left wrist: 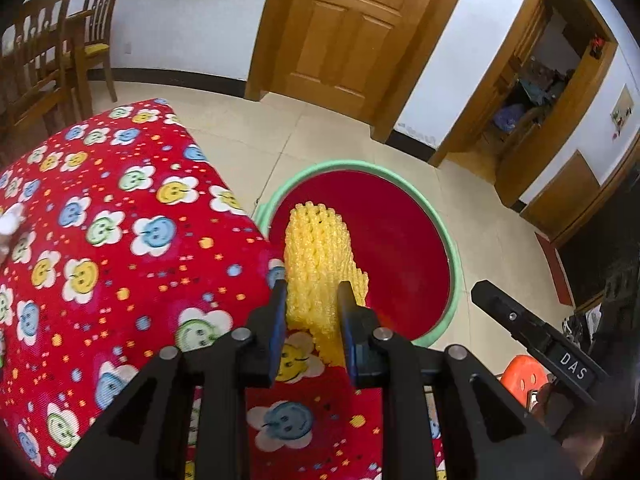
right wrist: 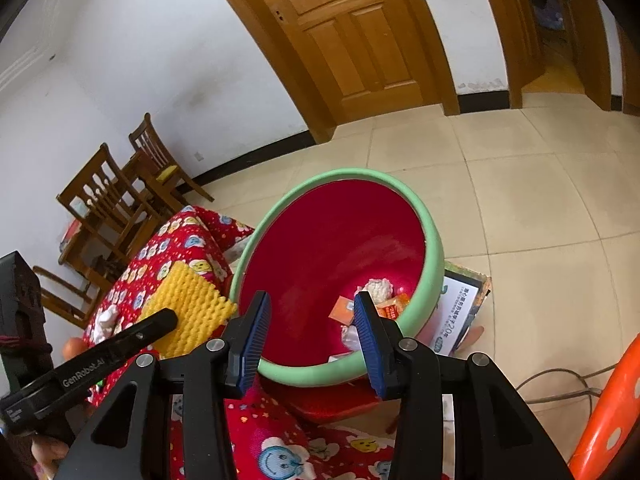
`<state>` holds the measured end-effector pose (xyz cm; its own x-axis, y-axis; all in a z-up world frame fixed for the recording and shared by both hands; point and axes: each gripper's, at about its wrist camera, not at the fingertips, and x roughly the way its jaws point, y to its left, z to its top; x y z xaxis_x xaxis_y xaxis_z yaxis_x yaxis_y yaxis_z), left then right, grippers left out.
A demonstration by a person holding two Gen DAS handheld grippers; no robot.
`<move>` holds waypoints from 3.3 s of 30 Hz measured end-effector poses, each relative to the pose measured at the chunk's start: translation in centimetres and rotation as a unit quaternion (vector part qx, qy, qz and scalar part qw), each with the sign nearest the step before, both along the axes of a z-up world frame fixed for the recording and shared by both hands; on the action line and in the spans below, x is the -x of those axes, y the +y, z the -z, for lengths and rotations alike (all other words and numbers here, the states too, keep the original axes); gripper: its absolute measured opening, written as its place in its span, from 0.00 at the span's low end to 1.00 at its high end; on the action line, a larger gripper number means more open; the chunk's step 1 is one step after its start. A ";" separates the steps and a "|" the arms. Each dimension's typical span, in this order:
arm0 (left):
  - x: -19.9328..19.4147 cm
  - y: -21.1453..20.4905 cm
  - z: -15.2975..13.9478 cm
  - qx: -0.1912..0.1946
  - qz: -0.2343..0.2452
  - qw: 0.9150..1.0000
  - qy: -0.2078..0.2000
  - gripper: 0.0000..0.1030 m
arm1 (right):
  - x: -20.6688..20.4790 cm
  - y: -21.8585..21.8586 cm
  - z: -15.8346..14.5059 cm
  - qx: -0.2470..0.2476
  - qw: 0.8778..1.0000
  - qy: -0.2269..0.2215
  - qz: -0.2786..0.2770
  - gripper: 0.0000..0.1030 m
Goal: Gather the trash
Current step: 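Carry the yellow foam net over the bin and open the left gripper, then move both grippers back to the green toy and white sock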
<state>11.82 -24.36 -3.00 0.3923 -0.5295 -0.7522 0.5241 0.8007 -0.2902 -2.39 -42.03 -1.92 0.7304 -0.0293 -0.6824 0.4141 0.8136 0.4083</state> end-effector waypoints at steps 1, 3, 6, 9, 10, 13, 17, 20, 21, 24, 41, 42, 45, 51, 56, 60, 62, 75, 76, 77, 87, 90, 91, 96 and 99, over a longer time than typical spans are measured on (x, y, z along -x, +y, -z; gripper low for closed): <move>0.1 -0.2 0.1 -0.002 0.002 1.000 -0.002 0.22 | 0.1 -0.2 0.1 -0.001 1.000 0.001 0.002 0.43; 0.2 -0.7 0.2 -0.007 0.009 1.000 -0.005 0.27 | 0.2 -0.4 0.2 -0.004 1.000 0.002 0.004 0.43; 0.4 -1.1 0.2 -0.008 0.012 1.000 -0.007 0.42 | 0.3 -0.7 0.3 -0.006 1.000 0.001 0.007 0.43; 0.4 -1.2 0.3 -0.011 0.011 1.000 -0.005 0.44 | 0.3 -0.8 0.3 -0.007 1.000 0.000 0.008 0.43; 0.4 -1.1 0.3 -0.012 0.010 1.000 -0.003 0.45 | 0.3 -0.8 0.3 -0.007 1.000 0.000 0.008 0.43; 0.5 -0.8 0.3 -0.012 0.006 1.000 -0.003 0.45 | 0.4 -0.8 0.2 -0.007 1.000 -0.001 0.006 0.43; 0.7 0.2 0.1 -0.013 -0.003 1.000 -0.005 0.45 | 0.4 -0.5 0.2 -0.008 1.000 -0.002 0.004 0.43; 0.8 1.1 -0.1 -0.013 -0.013 1.000 -0.008 0.45 | 0.4 -0.2 0.0 -0.008 1.000 -0.004 0.002 0.43; 0.8 1.7 -0.2 -0.013 -0.019 1.000 -0.009 0.45 | 0.4 -0.1 -0.1 -0.008 1.000 -0.006 0.000 0.43; 0.9 3.1 -0.5 -0.015 -0.033 0.999 -0.012 0.45 | 0.3 0.4 -0.3 -0.006 1.000 -0.009 -0.006 0.43; 0.1 12.9 -1.2 -0.037 -0.132 0.990 -0.029 0.45 | -0.6 3.7 -1.2 -0.001 0.999 -0.015 -0.037 0.43; 0.1 13.5 -1.2 -0.040 -0.138 0.989 -0.029 0.45 | -0.6 3.9 -1.2 0.000 0.999 -0.015 -0.038 0.43; 0.1 15.3 -1.1 -0.044 -0.155 0.987 -0.029 0.45 | -0.8 4.7 -1.3 0.000 0.999 -0.015 -0.047 0.43; -0.3 18.8 -0.8 -0.059 -0.189 0.980 -0.030 0.45 | -1.2 5.9 -1.5 0.003 0.998 -0.015 -0.059 0.43; -0.9 21.3 0.0 -0.071 -0.223 0.972 -0.018 0.45 | -1.5 6.7 -1.5 0.004 0.998 -0.013 -0.066 0.43; -1.4 22.3 1.0 -0.089 -0.236 0.968 -0.015 0.45 | -1.8 7.3 -1.4 0.004 0.997 -0.011 -0.074 0.43; -1.6 22.6 1.4 -0.100 -0.242 0.965 -0.015 0.45 | -1.9 7.6 -1.5 0.005 0.997 -0.009 -0.078 0.43; -2.8 23.6 3.7 -0.130 -0.249 0.960 -0.002 0.45 | -2.8 8.7 -1.2 0.006 0.996 -0.001 -0.092 0.43; -3.0 23.7 3.8 -0.132 -0.249 0.959 0.000 0.45 | -2.9 8.8 -1.1 0.006 0.996 0.000 -0.094 0.43; -3.0 23.8 3.9 -0.132 -0.250 0.959 0.001 0.45 | -2.9 8.9 -1.1 0.006 0.995 0.000 -0.095 0.43; -3.2 24.0 4.0 -0.123 -0.246 0.961 -0.003 0.42 | -3.8 10.0 -1.2 0.009 0.994 0.005 -0.107 0.43; -2.9 24.4 3.6 -0.109 -0.248 0.963 -0.003 0.42 | -4.1 10.6 -1.3 0.013 0.993 0.007 -0.114 0.43; -2.8 24.6 3.5 -0.106 -0.249 0.963 -0.004 0.42 | -4.2 10.8 -1.3 0.014 0.993 0.007 -0.116 0.43; -2.6 26.0 2.4 -0.084 -0.263 0.961 -0.008 0.42 | -5.2 12.3 -1.7 0.021 0.991 0.006 -0.133 0.43; -2.7 27.1 1.8 -0.074 -0.277 0.958 -0.011 0.42 | -5.9 13.7 -1.9 0.024 0.989 0.005 -0.148 0.43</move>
